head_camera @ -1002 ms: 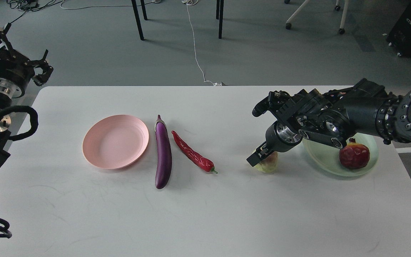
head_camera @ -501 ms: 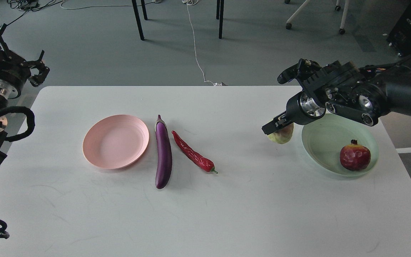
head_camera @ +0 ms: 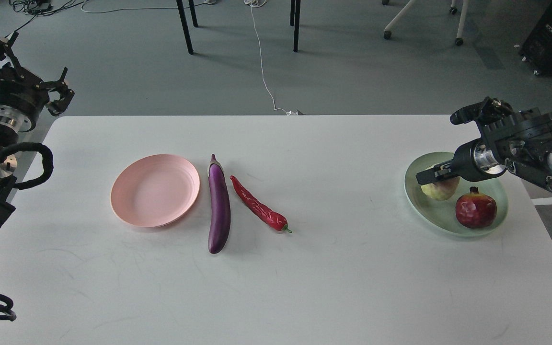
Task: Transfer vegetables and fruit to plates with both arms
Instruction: 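Place the pale fruit on the green plate and withdraw right gripper, then move the left gripper over the eggplant and grasp it, then lift the eggplant and lay it on the pink plate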
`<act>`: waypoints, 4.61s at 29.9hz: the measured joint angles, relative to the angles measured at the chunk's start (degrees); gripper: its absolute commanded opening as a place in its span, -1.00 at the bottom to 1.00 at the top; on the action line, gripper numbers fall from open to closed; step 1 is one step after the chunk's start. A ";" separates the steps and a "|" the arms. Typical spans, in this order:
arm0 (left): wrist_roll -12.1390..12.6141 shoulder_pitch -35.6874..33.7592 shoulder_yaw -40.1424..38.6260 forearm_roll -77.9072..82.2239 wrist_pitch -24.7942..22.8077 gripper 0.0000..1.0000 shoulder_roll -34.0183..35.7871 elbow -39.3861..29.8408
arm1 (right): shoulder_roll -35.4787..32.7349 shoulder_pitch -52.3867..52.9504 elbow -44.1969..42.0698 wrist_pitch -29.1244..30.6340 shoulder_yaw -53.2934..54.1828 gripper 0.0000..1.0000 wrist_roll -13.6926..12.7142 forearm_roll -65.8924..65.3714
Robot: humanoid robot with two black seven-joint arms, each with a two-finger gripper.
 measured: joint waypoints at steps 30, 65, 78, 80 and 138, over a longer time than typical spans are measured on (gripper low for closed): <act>4.43 -6.16 11.16 60.38 0.18 0.96 13.48 -49.23 | -4.29 -6.86 -9.12 0.96 49.95 0.97 -0.20 36.61; 15.25 -1.12 27.11 111.03 -0.01 0.76 2.92 -55.88 | -2.99 -43.33 -8.78 6.49 91.48 0.99 0.27 70.99; 17.66 1.60 27.06 111.75 0.00 0.45 2.62 -52.53 | -3.09 -43.09 -8.61 6.49 91.27 0.99 0.26 70.98; 17.65 1.91 27.05 111.76 0.03 0.23 2.59 -52.44 | -3.18 -43.07 -8.63 6.49 91.30 0.99 0.26 70.98; 14.12 2.13 25.49 106.78 5.81 0.59 22.13 -57.83 | -4.70 -42.37 -9.33 6.49 90.52 0.99 0.17 70.19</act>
